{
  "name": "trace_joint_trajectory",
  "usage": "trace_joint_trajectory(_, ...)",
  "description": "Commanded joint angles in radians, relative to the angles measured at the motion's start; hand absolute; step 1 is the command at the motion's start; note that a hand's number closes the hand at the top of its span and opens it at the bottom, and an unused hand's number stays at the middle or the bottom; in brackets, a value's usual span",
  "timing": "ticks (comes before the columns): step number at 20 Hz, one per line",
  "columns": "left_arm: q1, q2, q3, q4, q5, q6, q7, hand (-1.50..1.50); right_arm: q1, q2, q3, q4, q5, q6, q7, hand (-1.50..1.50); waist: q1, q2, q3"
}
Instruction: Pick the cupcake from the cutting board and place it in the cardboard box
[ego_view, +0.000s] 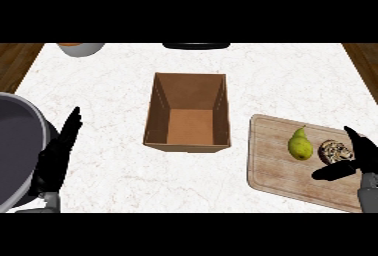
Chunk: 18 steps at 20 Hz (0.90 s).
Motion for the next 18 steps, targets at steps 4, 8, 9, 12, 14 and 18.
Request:
trace_joint_trajectory(4, -0.072, -0.032, -0.004, 0.021, -0.042, 0.0, 0.072, 0.0, -0.004, 0.027, -0.025, 0.084, 0.007, -0.001, -0.08, 1.5, -0.001, 0.0, 0.0)
trace_joint_trajectory(8, 0.07, 0.008, 0.023, -0.097, 0.002, -0.06, 0.02, 0.0, -0.02, -0.009, -0.009, 0.107, 0.098, -0.071, -0.122, 1.5, 0.007, -0.001, 0.0)
trace_joint_trajectory(9, 0.032, 0.016, 0.05, -0.025, 0.013, -0.063, -0.014, 0.0, 0.009, 0.015, 0.018, 0.045, 0.149, -0.115, -0.058, 1.5, 0.002, 0.0, 0.0)
trace_joint_trajectory(12, 0.046, -0.03, 0.018, -0.051, -0.029, -0.019, 0.016, 0.0, 0.017, -0.023, 0.001, 0.098, 0.187, -0.155, -0.135, 1.5, 0.002, 0.0, 0.0)
trace_joint_trajectory(14, -0.017, -0.02, 0.031, -0.003, -0.027, -0.032, 0.007, 0.0, -0.053, -0.03, -0.007, 0.154, 0.214, -0.176, -0.138, 1.5, 0.002, 0.001, 0.0)
trace_joint_trajectory(18, -0.004, -0.036, 0.01, -0.035, -0.035, -0.028, 0.019, 0.0, -0.104, -0.07, 0.071, 0.142, 0.243, -0.15, -0.275, 1.5, 0.024, 0.005, 0.002)
